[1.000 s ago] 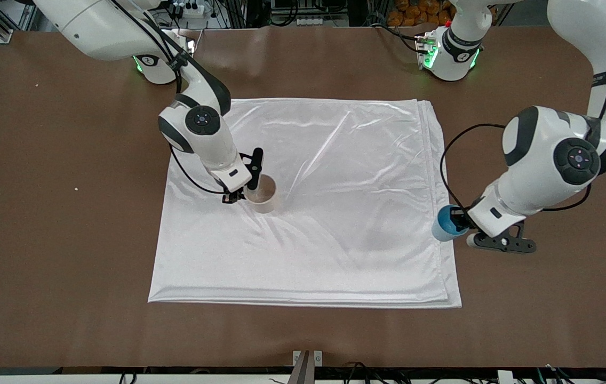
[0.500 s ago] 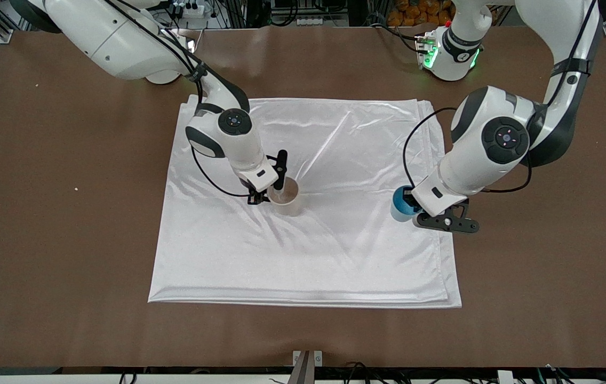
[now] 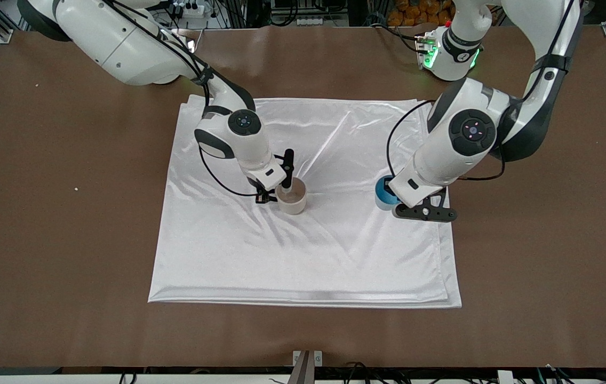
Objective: Place blue cup into white mug on cloth
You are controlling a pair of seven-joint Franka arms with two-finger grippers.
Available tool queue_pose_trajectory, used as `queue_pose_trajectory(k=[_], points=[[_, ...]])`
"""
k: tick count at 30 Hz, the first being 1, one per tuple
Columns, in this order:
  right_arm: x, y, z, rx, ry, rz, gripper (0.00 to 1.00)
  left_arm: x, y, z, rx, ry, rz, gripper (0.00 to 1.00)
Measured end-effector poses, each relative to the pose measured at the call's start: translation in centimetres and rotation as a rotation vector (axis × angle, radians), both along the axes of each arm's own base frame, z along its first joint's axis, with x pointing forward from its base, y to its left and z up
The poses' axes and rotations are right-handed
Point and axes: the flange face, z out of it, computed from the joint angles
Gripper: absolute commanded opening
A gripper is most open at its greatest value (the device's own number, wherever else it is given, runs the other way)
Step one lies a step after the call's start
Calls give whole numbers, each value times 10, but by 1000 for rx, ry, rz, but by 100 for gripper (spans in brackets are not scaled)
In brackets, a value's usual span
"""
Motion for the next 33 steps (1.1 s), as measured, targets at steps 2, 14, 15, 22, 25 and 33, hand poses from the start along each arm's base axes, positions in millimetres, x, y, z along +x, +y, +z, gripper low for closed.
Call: queue_pose_trajectory(k=[2, 14, 15, 22, 25, 33], points=[[0, 0, -1, -1, 0, 2, 39, -5, -10, 0, 1, 2, 11, 0], [14, -7, 6, 8, -14, -23, 100, -33, -64, 10, -4, -4, 95, 0], [17, -9, 8, 11, -16, -29, 100, -35, -68, 11, -4, -5, 104, 0], [32, -22, 34, -10, -15, -85, 100, -51, -93, 8, -4, 1, 138, 0], [35, -24, 52, 3, 7, -137, 100, -58, -108, 5, -14, -4, 151, 0], [34, -41, 121, -35, 94, -308, 100, -71, -150, -12, -65, -23, 199, 0]])
